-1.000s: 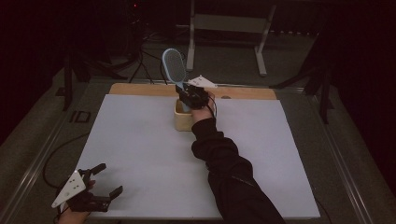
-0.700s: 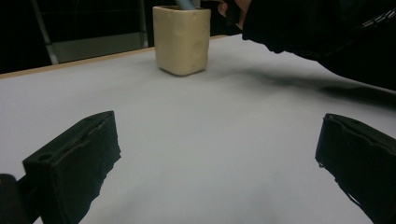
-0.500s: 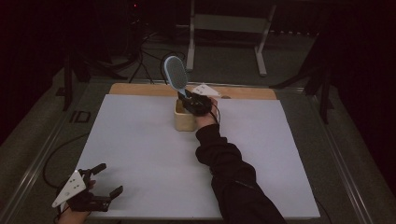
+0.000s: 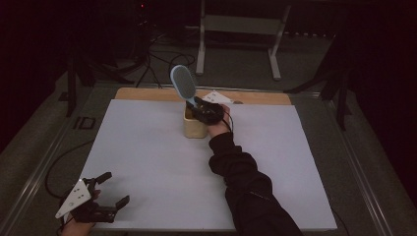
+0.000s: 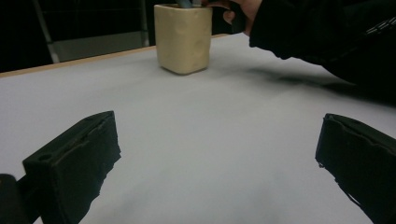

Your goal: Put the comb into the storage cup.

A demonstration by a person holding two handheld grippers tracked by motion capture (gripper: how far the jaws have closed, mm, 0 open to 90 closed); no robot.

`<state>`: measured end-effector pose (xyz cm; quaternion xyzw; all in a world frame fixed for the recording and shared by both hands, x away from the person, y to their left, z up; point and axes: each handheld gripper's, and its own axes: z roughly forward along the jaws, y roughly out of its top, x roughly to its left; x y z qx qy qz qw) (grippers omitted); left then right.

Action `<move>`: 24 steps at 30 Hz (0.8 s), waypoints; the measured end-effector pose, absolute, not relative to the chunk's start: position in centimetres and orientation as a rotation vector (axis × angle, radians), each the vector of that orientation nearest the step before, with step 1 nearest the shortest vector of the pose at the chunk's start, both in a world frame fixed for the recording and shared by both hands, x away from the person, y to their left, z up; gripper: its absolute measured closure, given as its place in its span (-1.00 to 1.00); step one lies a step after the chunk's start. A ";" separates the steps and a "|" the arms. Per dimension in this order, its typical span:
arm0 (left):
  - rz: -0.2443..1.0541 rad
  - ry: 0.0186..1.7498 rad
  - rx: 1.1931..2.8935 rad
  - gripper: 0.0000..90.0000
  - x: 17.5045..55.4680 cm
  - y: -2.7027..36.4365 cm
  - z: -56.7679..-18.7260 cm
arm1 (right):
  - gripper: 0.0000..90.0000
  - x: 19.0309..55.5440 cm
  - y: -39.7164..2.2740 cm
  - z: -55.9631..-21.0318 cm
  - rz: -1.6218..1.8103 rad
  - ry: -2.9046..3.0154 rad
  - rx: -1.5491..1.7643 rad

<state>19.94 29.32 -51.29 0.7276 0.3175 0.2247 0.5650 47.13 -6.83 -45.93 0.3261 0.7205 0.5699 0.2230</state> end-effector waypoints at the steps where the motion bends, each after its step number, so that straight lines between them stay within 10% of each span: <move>1: 0.528 0.747 1.708 -1.00 19.9 29.4 -51.3 | 0.04 47.1 -6.9 -46.0 1.586 1.991 0.905; 9: 0.527 0.744 1.712 -1.00 19.9 29.3 -51.3 | -0.63 46.6 -7.0 -45.6 1.554 2.046 0.844; 24: 0.527 0.742 1.716 -1.00 20.0 29.1 -51.2 | -0.77 46.5 -7.3 -45.3 1.522 2.104 0.848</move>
